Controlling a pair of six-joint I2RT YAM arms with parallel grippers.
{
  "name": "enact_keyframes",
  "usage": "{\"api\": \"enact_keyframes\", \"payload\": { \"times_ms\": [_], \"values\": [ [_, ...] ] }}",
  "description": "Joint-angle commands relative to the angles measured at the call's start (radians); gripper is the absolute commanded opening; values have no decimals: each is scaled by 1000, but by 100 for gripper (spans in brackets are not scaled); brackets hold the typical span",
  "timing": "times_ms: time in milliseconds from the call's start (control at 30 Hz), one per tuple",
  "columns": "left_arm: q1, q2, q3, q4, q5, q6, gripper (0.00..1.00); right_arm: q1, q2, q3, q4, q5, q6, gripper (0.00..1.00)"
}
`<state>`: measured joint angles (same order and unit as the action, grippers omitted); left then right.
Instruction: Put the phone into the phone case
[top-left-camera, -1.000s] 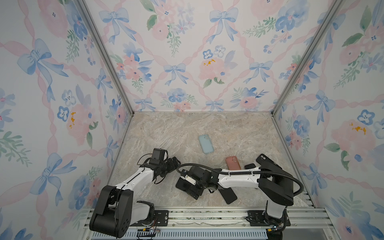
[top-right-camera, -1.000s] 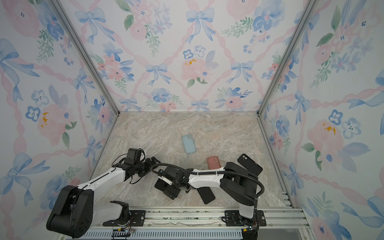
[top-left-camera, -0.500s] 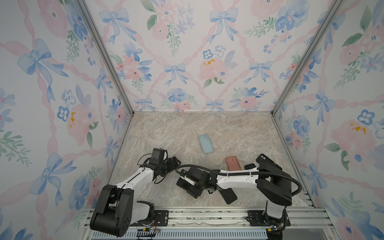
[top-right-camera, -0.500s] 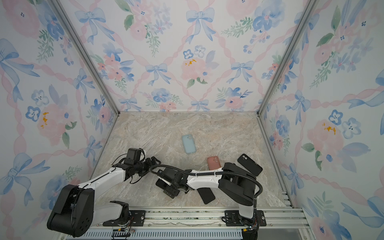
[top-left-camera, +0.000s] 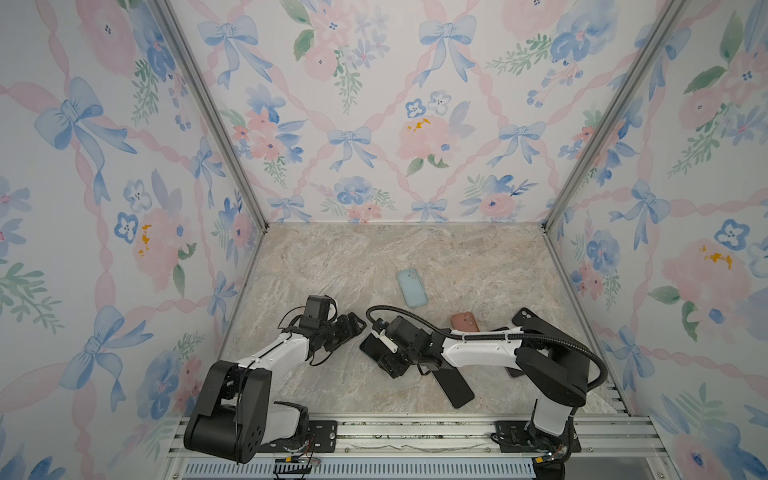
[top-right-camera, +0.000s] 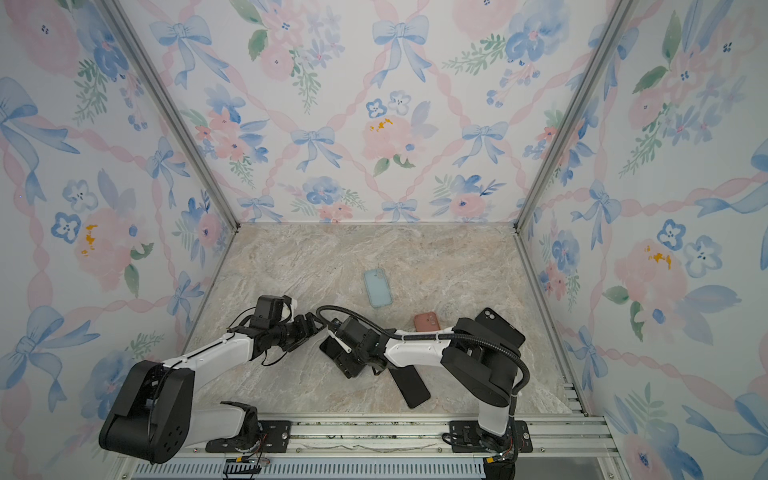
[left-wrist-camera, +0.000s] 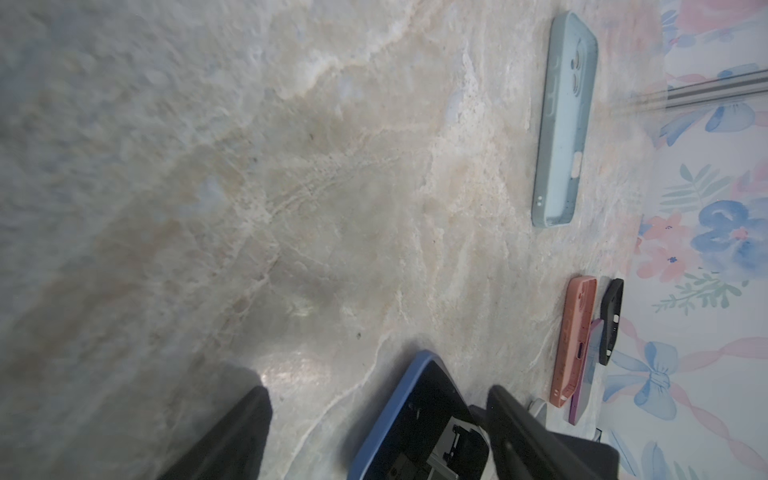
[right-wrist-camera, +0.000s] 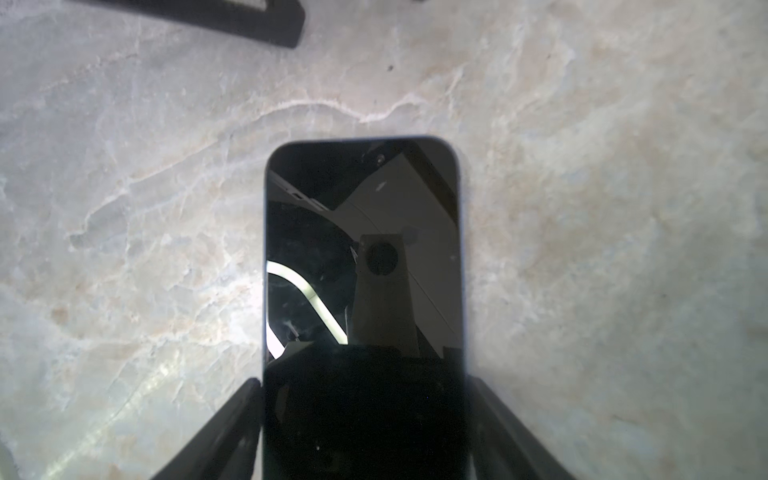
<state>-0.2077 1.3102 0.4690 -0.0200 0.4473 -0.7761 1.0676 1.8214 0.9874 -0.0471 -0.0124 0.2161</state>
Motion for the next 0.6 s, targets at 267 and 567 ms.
{"api": "enact_keyframes", "payload": {
  "times_ms": [267,567],
  "values": [
    [-8,136,-144,249,234,-114,74,-79,20,-137,100,-116,99,73],
    [-7,159,-176,325,232,-140,62,-84,13,-154,113,-124,91,73]
  ]
}}
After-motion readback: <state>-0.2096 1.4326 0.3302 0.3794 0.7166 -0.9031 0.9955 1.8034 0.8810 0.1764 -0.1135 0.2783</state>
